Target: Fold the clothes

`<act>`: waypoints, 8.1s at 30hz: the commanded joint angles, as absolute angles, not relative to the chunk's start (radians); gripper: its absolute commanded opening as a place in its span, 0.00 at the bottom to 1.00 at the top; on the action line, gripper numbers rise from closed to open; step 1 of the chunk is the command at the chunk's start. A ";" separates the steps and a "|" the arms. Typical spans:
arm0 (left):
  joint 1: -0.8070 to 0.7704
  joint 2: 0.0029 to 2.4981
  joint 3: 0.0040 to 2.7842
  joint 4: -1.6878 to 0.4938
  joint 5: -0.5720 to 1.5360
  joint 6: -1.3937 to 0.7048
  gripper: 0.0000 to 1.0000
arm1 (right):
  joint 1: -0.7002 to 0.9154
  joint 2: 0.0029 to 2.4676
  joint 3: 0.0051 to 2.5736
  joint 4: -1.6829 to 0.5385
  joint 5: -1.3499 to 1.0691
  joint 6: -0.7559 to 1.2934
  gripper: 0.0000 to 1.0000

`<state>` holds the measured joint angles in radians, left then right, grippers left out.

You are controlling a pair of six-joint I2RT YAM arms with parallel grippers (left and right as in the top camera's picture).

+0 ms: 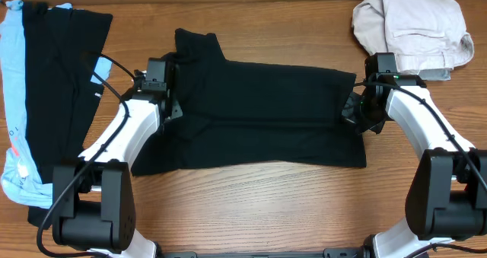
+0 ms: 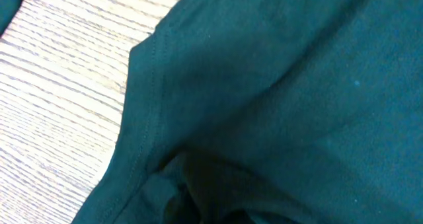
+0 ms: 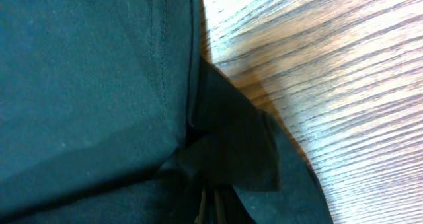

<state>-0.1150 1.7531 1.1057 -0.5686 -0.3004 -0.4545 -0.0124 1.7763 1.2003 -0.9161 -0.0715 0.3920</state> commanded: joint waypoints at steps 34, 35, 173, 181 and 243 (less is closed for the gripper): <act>-0.102 2.181 2.067 -0.706 -0.048 0.023 1.00 | -0.018 1.794 1.779 -1.242 -0.091 0.155 0.94; -0.100 2.211 2.067 -0.685 -0.057 0.023 1.00 | -0.018 1.794 1.779 -1.246 -0.084 0.155 0.94; 0.039 2.131 1.625 -1.299 0.011 0.127 1.00 | -0.109 1.874 1.304 -1.223 -0.178 0.176 0.76; 0.022 2.126 1.768 -1.362 0.060 0.113 1.00 | -0.108 1.874 1.218 -1.095 -0.246 0.149 0.90; -0.110 1.806 2.026 -1.222 0.019 0.089 1.00 | 0.468 1.874 1.447 -0.892 -0.383 0.387 0.25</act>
